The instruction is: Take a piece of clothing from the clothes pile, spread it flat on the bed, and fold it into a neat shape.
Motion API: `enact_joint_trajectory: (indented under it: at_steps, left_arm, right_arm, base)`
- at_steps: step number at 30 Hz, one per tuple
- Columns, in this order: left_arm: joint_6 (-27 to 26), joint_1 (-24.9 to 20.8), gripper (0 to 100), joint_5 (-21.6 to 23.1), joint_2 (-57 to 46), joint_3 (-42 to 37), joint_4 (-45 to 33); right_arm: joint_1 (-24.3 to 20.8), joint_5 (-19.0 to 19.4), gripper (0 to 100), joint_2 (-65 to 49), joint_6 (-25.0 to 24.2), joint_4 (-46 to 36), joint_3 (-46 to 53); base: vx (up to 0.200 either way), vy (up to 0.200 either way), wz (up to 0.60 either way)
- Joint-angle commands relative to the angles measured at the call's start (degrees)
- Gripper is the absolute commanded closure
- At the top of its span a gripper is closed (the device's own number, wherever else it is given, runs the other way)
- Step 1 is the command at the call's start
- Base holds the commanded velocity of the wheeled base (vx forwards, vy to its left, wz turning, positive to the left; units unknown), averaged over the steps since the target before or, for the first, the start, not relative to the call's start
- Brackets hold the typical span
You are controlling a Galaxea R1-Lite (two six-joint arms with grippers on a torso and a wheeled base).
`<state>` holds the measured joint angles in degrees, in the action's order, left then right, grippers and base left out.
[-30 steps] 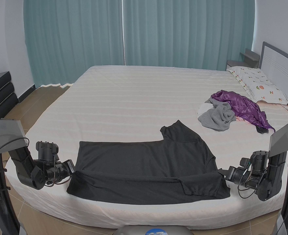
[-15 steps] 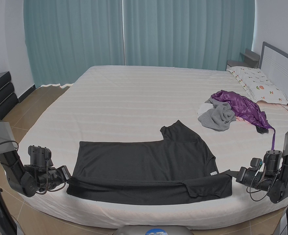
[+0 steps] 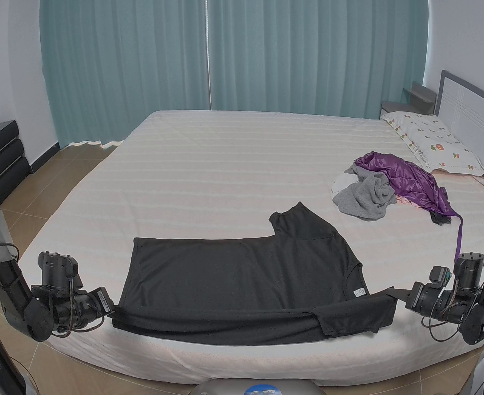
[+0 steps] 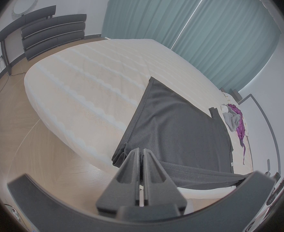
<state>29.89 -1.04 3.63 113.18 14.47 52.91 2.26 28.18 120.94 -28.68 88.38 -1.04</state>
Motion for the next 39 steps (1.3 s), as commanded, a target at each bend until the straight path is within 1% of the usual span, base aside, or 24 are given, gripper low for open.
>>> enact_joint_trajectory:
  at_steps: [1,7,14,18,23,26,33,37,39]
  left_arm:
    - [-0.45,-0.02,100,-0.03,-0.5,-0.76,0.0]
    - [-0.62,-0.11,100,0.06,-2.08,-1.81,0.09]
    - [-1.33,-0.28,100,-0.12,-2.96,-3.75,0.09]
    - [-2.91,-0.19,100,-0.12,-2.7,-4.54,0.0]
    - [-2.82,-0.28,100,-0.03,-1.91,-2.96,0.09]
    - [-2.73,-0.19,100,-0.12,0.38,-0.58,0.09]
    - [-2.47,-0.28,100,-0.29,4.77,4.43,0.09]
    - [-2.56,-0.28,100,-0.29,7.23,7.15,0.0]
    - [-2.56,-0.28,100,-0.29,8.9,8.47,0.0]
  right_arm:
    - [0.21,-0.06,100,-1.59,0.47,-2.42,1.04]
    - [0.21,-0.06,100,-5.72,0.74,-8.66,1.04]
    - [-0.41,-0.41,100,-8.44,6.01,-16.75,1.04]
    - [-0.23,-0.41,100,-11.78,6.45,-20.62,1.04]
    - [-0.5,-0.32,100,-11.69,6.62,-20.35,1.04]
    - [-0.94,-0.41,100,-10.2,6.54,-19.91,-0.19]
    - [-1.46,-0.85,100,-5.1,6.36,-19.91,-5.29]
    - [-2.43,-2.52,100,-1.06,6.36,-19.83,-8.63]
    - [-2.78,-2.7,100,0.79,6.27,-19.83,-10.48]
  base:
    - [0.0,0.0,0.0]
    - [0.0,0.0,0.0]
    - [0.0,0.0,0.0]
    - [0.0,0.0,0.0]
    - [0.0,0.0,0.0]
    - [0.0,0.0,0.0]
    - [0.0,0.0,0.0]
    - [0.0,0.0,0.0]
    - [0.0,0.0,0.0]
